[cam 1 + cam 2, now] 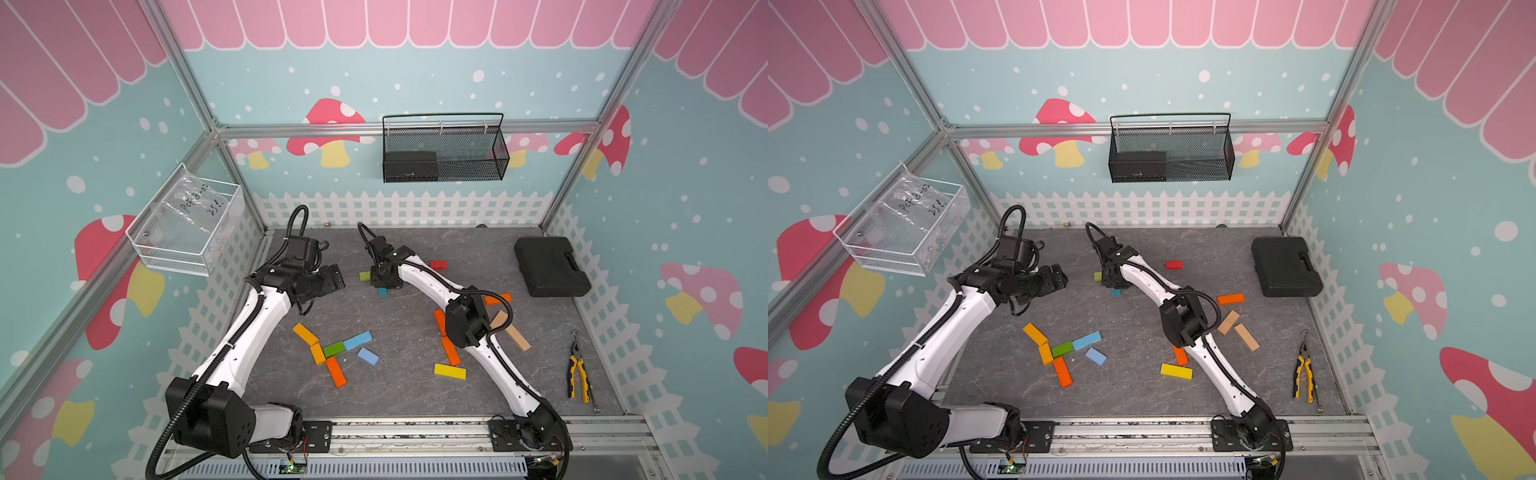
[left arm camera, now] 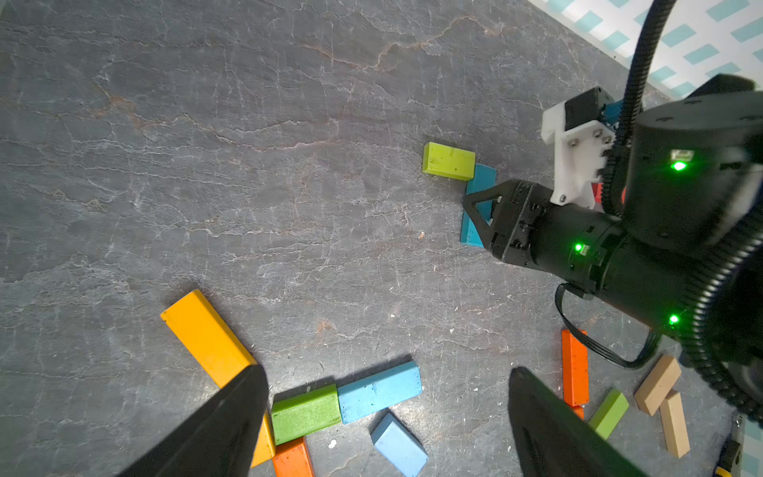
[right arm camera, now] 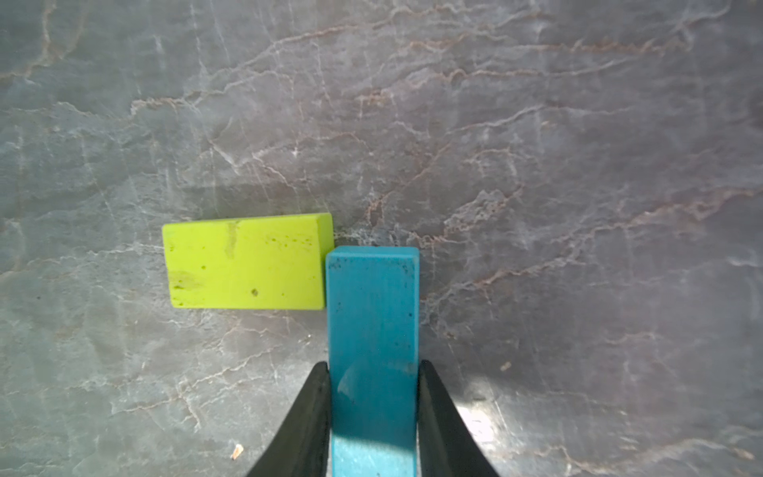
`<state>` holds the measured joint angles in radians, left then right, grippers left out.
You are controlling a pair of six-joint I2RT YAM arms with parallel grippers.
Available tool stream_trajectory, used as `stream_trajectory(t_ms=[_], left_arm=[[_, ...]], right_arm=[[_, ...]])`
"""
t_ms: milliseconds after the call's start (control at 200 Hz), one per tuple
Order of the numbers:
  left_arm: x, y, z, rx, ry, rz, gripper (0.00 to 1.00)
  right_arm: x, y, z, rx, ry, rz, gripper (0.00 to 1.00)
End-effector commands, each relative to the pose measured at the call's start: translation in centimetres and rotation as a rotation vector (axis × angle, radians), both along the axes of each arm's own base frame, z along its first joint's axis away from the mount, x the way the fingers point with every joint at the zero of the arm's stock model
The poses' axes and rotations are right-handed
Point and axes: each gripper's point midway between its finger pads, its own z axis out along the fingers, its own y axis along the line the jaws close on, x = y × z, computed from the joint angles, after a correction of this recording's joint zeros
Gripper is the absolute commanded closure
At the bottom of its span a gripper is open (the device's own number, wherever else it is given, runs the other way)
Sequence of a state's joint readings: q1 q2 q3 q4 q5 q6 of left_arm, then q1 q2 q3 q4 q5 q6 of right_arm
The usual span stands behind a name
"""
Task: Assemble a giraffe with building blocks
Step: Assemble the building block at the center of the board.
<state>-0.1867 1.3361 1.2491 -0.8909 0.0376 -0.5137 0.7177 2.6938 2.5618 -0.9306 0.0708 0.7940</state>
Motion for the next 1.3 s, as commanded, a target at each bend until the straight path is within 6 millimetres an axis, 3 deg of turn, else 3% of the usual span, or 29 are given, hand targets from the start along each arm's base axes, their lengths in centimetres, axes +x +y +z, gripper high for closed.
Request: stream_trajectory(t_ms=[0,570,756,1001,1296], left_arm=[[0.6,0.0,0.6,0.004,-0.026,0.014,0.07],[0.8,0.0,0.3,0.006,-0.019,0.014,0.07],[0.8,0.0,0.4,0.004,-0.02,0.015,0.07],[0.8,-0.1,0.5,0.003,-0.023,0.012,0.07],[1.0,-0.2,0.7,0.003,-0.028,0.007,0.06]], right_arm=[[0.2,0.4,-1.5,-0.004,0.002,-0.003,0.68],[-0.9,1.4,-1.4,-0.017,0.001,0.042,0.68],[-0.9,1.3,-1.2,-0.023,-0.003,0.039,0.56],[-0.2,1.0,0.9,-0.005,-0.036,0.029,0.44],[-1.1,1.0,3.4,0.02,-0.021,0.065,0.4]])
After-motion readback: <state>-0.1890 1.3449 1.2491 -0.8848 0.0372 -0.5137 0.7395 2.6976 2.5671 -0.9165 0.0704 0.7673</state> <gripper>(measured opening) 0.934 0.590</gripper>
